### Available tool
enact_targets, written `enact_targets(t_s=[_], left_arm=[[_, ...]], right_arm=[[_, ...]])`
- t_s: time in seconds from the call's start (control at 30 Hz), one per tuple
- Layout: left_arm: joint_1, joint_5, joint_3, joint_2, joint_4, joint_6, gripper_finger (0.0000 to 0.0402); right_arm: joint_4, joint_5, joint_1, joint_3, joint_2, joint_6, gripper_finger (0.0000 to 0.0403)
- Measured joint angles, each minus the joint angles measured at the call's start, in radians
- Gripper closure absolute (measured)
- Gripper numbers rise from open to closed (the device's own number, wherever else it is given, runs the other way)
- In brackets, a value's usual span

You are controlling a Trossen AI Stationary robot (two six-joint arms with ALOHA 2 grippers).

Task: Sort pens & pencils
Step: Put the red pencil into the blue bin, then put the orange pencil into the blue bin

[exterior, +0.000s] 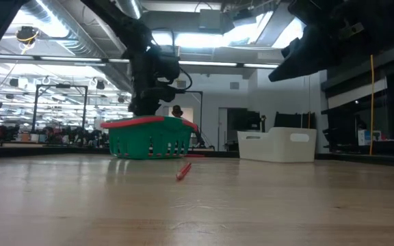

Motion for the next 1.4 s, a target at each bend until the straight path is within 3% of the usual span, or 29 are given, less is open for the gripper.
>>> enact_targets(t_s=[0.3, 1.07, 1.4], left_arm=[[0.0, 0.002, -0.032, -0.002, -0.006, -0.032, 0.0354], [-0.035, -0.001, 0.008, -0.02, -0.022, -0.048, 0.0362], [-0.173, -0.046, 0.054, -0.217, -0.02, -0.125, 0.0374]], right_arm=[[-0.012, 0.0, 0.0, 0.0, 0.0, 0.017, 0.0377], [-0.014, -0.001, 0.0, 0.0, 0.0, 0.017, 0.0377], [-0.027, -0.005, 0.001, 0.0, 0.0, 0.031, 0.0377]])
